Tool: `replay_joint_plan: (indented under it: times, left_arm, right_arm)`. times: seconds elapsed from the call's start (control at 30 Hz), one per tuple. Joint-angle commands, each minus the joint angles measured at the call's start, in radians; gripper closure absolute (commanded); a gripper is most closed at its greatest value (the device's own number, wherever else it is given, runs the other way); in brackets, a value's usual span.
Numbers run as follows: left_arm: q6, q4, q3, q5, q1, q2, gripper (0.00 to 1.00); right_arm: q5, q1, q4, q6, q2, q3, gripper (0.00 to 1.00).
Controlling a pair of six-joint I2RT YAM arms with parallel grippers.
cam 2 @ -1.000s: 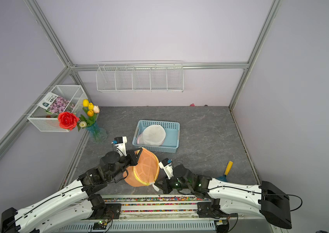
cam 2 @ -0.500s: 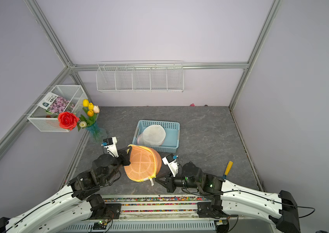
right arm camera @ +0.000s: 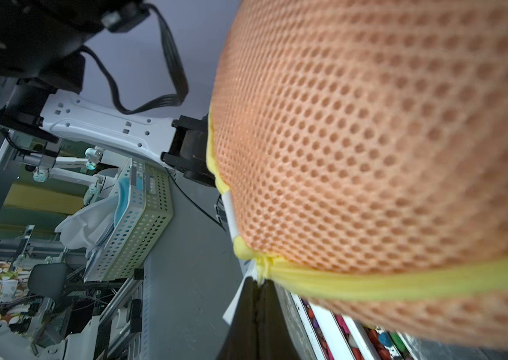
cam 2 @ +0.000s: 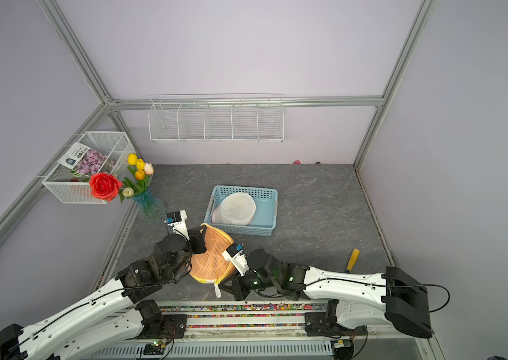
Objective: Turn the laundry bag inside out
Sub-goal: Zip the zipper on the laundry bag.
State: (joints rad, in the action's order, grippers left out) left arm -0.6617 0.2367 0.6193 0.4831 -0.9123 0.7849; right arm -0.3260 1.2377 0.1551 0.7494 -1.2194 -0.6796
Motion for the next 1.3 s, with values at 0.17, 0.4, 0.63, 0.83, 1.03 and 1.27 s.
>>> replay_joint_plan:
  times: [0.17,0.4,0.63,0.83,1.03,1.27]
  left_arm:
    - [0.148,0.034,0.145,-0.483,0.123,0.01,1.0]
    - [0.209,0.075,0.172,-0.717,0.125,-0.009,1.0]
    - [0.23,0.071,0.209,-0.842,0.125,0.035,1.0]
    - [0.235,0.123,0.233,-0.776,0.125,0.055,1.0]
    - [0.209,0.214,0.283,-0.592,0.125,0.106,1.0]
    - [0.188,0.266,0.306,-0.478,0.124,0.081,1.0]
  right_arm:
    - [0.245,0.025,-0.27,-0.118,0.203,-0.062,0.44]
    - [0.513,-0.013,-0.481,-0.195,0.497,-0.062,0.3]
    - [0.6,-0.142,-0.534,-0.233,0.469,-0.096,0.26]
    - [0.339,-0.21,-0.383,-0.261,0.534,-0.062,0.26]
    - [0.126,-0.21,-0.209,-0.179,0.63,0.009,0.25]
    - [0.438,-0.21,-0.255,-0.105,0.838,0.105,0.27]
